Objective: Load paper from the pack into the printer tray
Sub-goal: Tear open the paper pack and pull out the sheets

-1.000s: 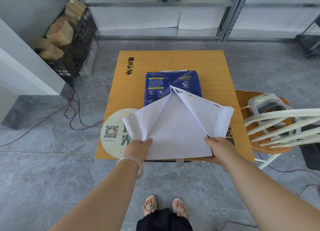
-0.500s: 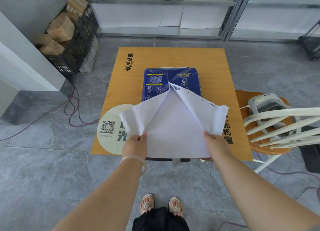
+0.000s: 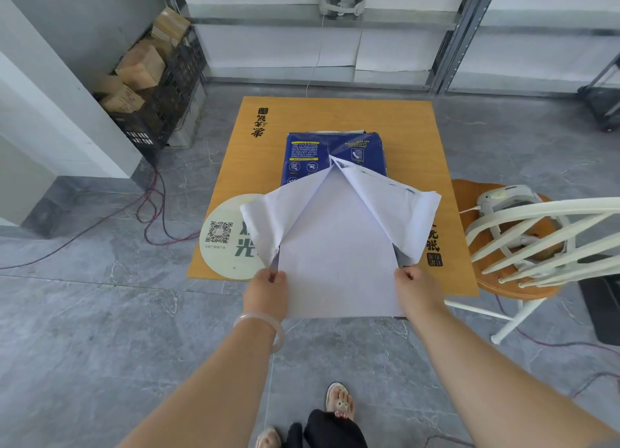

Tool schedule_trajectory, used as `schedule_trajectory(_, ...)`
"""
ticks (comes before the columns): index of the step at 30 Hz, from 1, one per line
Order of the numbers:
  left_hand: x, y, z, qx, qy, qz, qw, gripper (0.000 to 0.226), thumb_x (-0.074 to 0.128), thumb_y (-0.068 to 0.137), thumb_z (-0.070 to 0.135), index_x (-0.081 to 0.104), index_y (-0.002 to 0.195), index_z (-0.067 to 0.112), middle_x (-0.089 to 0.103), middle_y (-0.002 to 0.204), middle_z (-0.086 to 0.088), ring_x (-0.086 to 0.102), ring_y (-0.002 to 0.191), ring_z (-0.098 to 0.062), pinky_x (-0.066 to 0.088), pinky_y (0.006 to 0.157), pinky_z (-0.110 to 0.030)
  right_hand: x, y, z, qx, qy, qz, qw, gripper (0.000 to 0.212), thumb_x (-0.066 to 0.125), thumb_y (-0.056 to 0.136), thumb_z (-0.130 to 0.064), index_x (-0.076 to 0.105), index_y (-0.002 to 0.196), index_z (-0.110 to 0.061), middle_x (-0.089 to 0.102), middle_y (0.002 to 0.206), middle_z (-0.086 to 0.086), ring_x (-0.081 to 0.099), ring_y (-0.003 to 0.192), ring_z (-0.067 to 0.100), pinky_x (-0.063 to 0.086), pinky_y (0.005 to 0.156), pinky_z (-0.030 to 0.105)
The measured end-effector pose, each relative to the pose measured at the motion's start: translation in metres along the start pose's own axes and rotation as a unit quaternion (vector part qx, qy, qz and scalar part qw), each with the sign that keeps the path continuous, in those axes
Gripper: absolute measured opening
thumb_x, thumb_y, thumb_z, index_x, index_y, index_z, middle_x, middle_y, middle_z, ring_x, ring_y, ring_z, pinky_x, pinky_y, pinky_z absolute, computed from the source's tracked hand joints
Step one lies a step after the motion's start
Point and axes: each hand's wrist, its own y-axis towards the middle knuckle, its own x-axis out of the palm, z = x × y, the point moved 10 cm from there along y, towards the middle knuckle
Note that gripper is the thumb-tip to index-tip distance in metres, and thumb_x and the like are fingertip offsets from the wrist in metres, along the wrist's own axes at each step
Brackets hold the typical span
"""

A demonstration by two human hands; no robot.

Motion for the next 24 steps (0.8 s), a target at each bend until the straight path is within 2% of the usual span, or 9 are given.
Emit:
schedule_trajectory(3,-0.002,-0.008,-0.007,-0.009,-0.008,-0.002,1.000,0.019,0.039,0.090,0.018,0.057,0.085,0.013,0.053,0.072,-0.003,0.047,0.072,-0.026,0.046,0.070,-0.036,0.003,-0.012,0.012,0.019,0.020,-0.009,1.000,0.023,0.038,0.095,-0.026,0.057,0.102,-0.014,0.056,0.085,0.008,0.053,0.068,0.027,0.041,0.043,0.025)
schedule_trajectory(6,-0.008,-0.026,-0.016,0.025,-0.012,-0.004,1.000,0.027,0.039,0.095,0.027,0.062,0.095,0.013,0.057,0.078,-0.004,0.052,0.076,-0.028,0.047,0.074,-0.037,0.003,-0.038,0.024,0.009,0.025,0.014,1.000,0.030,0.038,0.096,-0.029,0.059,0.101,-0.009,0.055,0.079,0.009,0.050,0.062,0.023,0.043,0.048,0.028)
schedule_trajectory(9,-0.022,-0.047,-0.028,0.061,-0.010,0.010,0.998,0.030,0.040,0.097,0.026,0.062,0.104,0.008,0.059,0.085,-0.005,0.052,0.080,-0.025,0.039,0.071,-0.029,0.001,-0.070,0.036,-0.011,0.034,0.048,0.998,0.028,0.041,0.096,-0.027,0.061,0.104,-0.009,0.057,0.084,0.009,0.053,0.076,0.028,0.045,0.064,0.033)
schedule_trajectory(12,-0.036,-0.078,-0.047,0.074,-0.016,0.002,0.997,0.029,0.040,0.097,0.027,0.061,0.104,0.009,0.058,0.080,-0.002,0.052,0.073,-0.020,0.039,0.068,-0.029,-0.002,-0.108,0.052,-0.026,0.046,0.073,0.996,0.030,0.044,0.096,-0.024,0.061,0.113,-0.008,0.060,0.094,0.008,0.052,0.086,0.025,0.038,0.072,0.030)
schedule_trajectory(15,-0.055,-0.108,-0.060,0.092,-0.014,0.003,0.996,0.028,0.039,0.098,0.028,0.060,0.107,0.012,0.058,0.085,0.000,0.051,0.075,-0.018,0.038,0.068,-0.028,-0.005,-0.151,0.063,-0.042,0.064,0.092,0.993,0.031,0.045,0.095,-0.025,0.061,0.113,-0.006,0.063,0.096,0.009,0.056,0.087,0.026,0.041,0.073,0.033)
schedule_trajectory(19,-0.082,-0.145,-0.062,0.124,-0.025,0.008,0.992,0.027,0.038,0.098,0.029,0.060,0.105,0.014,0.053,0.073,0.009,0.047,0.064,-0.005,0.035,0.054,-0.023,-0.019,-0.204,0.061,-0.068,0.079,0.117,0.988,0.030,0.043,0.096,-0.028,0.060,0.114,-0.010,0.062,0.096,0.005,0.055,0.086,0.023,0.038,0.071,0.031)
schedule_trajectory(24,-0.131,-0.184,-0.026,0.176,-0.065,0.030,0.982,0.025,0.037,0.098,0.030,0.058,0.100,0.015,0.054,0.075,0.010,0.053,0.074,-0.019,0.036,0.054,-0.022,-0.044,-0.251,0.017,-0.133,0.104,0.135,0.976,0.033,0.040,0.097,-0.031,0.058,0.118,-0.013,0.061,0.099,0.003,0.053,0.090,0.020,0.038,0.077,0.031)
